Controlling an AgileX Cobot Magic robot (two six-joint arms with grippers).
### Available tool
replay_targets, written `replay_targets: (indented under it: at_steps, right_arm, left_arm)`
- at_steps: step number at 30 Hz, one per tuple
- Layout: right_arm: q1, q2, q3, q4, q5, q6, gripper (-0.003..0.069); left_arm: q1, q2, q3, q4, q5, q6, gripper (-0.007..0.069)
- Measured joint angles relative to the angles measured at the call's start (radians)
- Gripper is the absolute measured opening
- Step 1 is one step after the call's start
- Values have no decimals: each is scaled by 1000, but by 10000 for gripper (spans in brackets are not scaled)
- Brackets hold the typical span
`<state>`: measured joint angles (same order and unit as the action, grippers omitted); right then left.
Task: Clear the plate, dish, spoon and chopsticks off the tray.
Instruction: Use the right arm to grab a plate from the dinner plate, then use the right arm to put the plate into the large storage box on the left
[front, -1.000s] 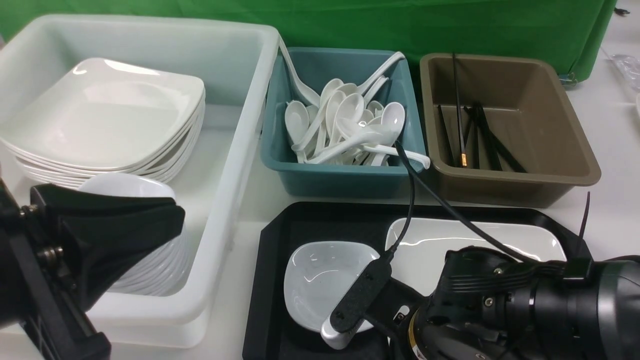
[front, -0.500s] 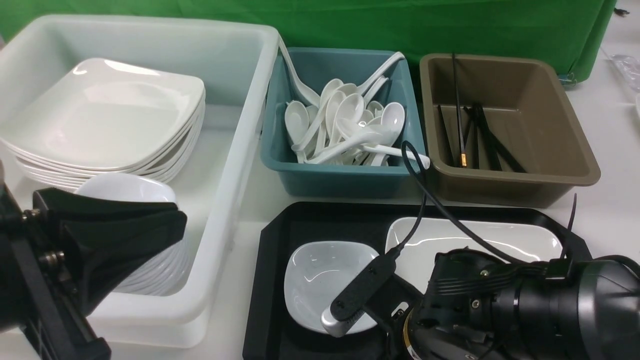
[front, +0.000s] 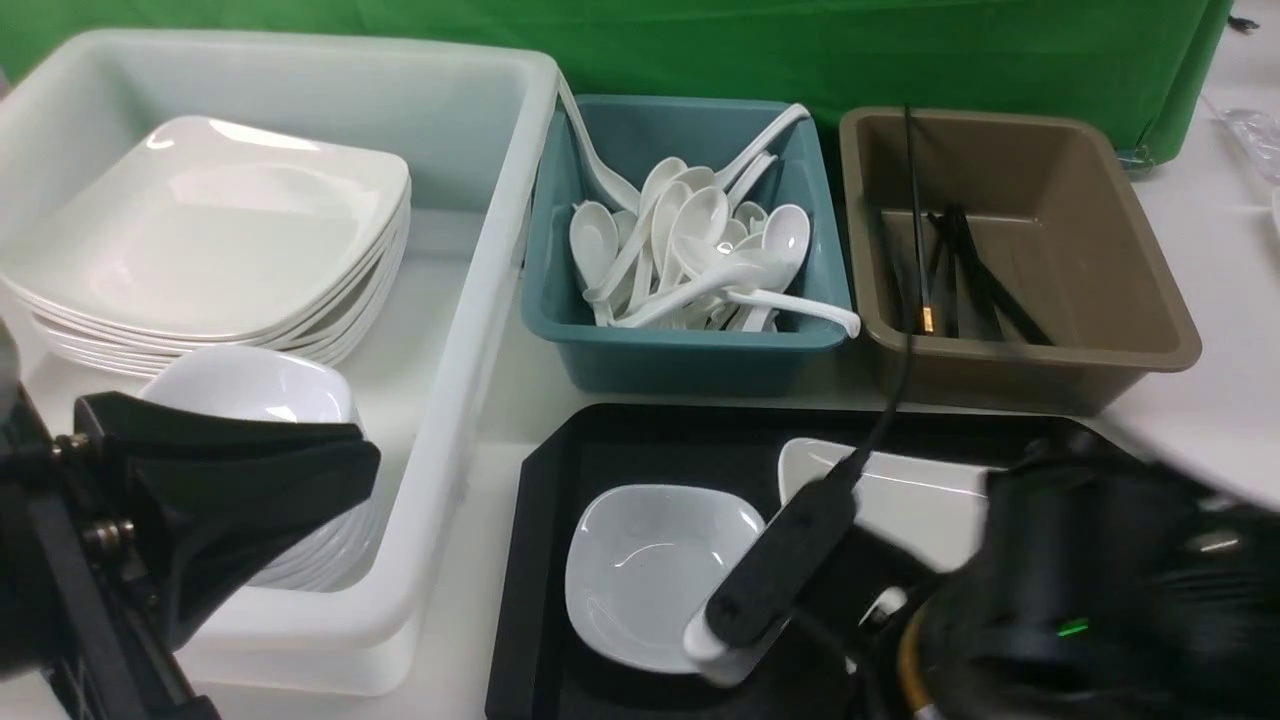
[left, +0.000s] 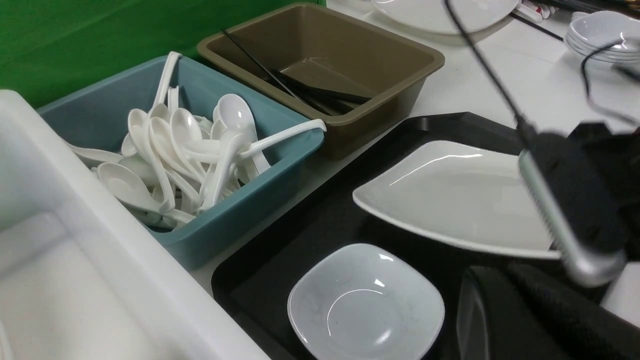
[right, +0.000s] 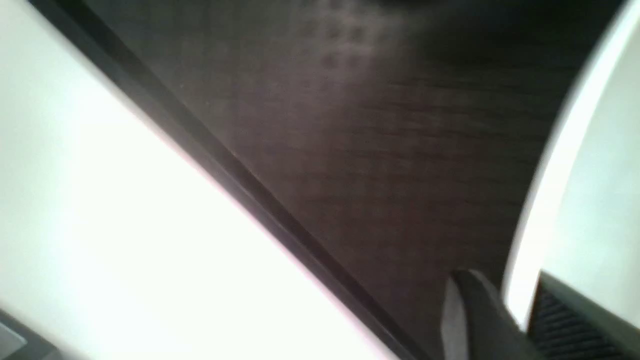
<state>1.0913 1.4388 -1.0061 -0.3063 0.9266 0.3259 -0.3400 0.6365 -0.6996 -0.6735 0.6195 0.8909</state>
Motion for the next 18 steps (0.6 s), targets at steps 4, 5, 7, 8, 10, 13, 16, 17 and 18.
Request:
replay_targets:
  at_steps: [4,5,7,8,10,13,16,17,18]
  right_arm:
    - [1,-93,-82,-9,131,2,61]
    - [1,-106,-109,-4,180,2,60]
    - [2,-110,-140,5,201,-1,60]
    - [2,-110,-162,10,201,-3,60]
    - [9,-110,-198,15,202,-9,60]
    - [38,-106,-286,20,203,-38,60]
    - [70,-85,-445,20,206,-100,60]
    - [72,-76,-486,22,206,-121,60]
    - [73,-60,-542,22,206,-153,60]
  left_arm:
    - [0,0,0,0,0,-4,17]
    - [0,0,0,0,0,-6,17]
    - [0,0,0,0,0,-7,17]
    - [0,0,-1,2,0,-13,17]
    - [0,0,-8,10,6,-31,17]
    - [0,0,-48,91,43,-128,17]
    - [0,-2,-127,265,125,-318,17]
    - [0,-8,-144,323,152,-364,17]
    - [0,-17,-162,380,176,-419,17]
